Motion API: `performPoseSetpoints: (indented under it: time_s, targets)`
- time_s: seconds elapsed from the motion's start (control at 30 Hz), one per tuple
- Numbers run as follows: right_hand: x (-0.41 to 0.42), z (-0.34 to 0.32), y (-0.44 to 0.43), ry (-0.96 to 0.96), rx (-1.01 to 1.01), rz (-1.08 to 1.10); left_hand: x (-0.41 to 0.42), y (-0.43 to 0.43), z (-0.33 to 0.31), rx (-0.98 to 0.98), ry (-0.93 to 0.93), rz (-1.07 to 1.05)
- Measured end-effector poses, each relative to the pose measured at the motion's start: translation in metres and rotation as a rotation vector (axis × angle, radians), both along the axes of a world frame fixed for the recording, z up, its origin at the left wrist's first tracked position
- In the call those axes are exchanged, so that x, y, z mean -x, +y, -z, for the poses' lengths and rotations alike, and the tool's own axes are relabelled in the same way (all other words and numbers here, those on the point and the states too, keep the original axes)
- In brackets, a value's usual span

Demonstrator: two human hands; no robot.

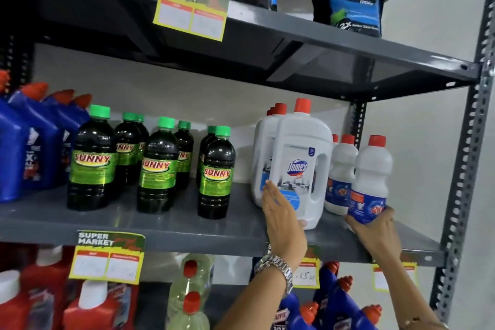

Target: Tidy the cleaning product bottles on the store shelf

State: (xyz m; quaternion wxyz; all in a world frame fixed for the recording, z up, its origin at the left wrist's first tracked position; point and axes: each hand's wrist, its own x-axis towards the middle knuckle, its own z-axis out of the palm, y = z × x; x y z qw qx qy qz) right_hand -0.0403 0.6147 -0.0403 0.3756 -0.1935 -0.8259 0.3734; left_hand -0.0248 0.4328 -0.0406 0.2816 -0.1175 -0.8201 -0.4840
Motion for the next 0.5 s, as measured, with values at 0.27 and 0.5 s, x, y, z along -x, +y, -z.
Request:
performPoseSetpoints:
  time_s: [0.27, 0.5]
  targets:
    - [-0.003, -0.001, 0.001, -0.04, 0.013, -0.026, -0.001, -0.007, -0.003, -0.004, -0.024, 0.056]
    - [-0.028, -0.002, -0.034, 0.181, 0.046, 0.137, -0.026, -0.031, -0.003, 0.064, 0.102, 0.119]
